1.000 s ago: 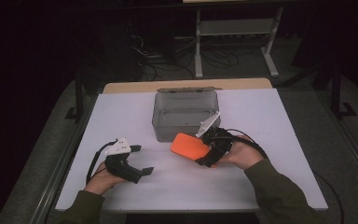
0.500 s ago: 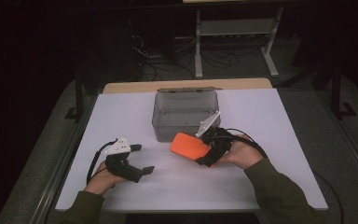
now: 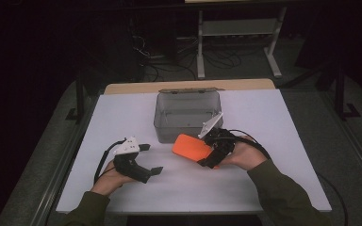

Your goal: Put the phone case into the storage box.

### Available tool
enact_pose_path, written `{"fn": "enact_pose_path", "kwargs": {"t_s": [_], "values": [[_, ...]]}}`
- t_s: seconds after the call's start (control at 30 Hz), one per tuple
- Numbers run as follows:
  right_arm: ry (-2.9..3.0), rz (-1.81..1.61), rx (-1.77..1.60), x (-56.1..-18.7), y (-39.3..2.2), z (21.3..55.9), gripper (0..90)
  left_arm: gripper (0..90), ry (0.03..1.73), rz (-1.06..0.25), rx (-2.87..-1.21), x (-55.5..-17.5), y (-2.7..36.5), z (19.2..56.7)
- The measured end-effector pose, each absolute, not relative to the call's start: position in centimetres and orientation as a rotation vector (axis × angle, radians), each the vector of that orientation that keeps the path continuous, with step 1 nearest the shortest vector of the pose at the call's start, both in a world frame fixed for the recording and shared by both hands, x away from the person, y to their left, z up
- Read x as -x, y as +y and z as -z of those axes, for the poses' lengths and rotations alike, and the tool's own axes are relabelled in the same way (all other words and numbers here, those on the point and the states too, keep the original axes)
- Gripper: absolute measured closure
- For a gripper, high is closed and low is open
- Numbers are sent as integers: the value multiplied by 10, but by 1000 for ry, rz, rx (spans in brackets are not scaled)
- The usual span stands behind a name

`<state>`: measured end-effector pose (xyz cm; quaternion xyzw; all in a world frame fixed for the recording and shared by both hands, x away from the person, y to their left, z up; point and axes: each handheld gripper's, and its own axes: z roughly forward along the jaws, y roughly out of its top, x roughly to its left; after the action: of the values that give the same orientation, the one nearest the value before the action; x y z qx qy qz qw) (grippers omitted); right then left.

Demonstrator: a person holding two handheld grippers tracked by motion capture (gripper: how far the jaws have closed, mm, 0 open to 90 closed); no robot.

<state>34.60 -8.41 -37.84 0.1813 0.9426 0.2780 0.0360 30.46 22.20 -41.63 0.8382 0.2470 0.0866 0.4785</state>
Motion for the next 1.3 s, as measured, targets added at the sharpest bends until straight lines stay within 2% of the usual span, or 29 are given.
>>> {"fn": "enact_pose_path", "kwargs": {"t_s": [0.8, 1.3], "values": [[2889, -857, -567, -346, -87, 377, 152, 0, 540, -217, -2005, -317, 186, 412], [2892, -844, -563, -347, -86, 378, 152, 0, 503, -276, -2035, -320, 184, 417]]}}
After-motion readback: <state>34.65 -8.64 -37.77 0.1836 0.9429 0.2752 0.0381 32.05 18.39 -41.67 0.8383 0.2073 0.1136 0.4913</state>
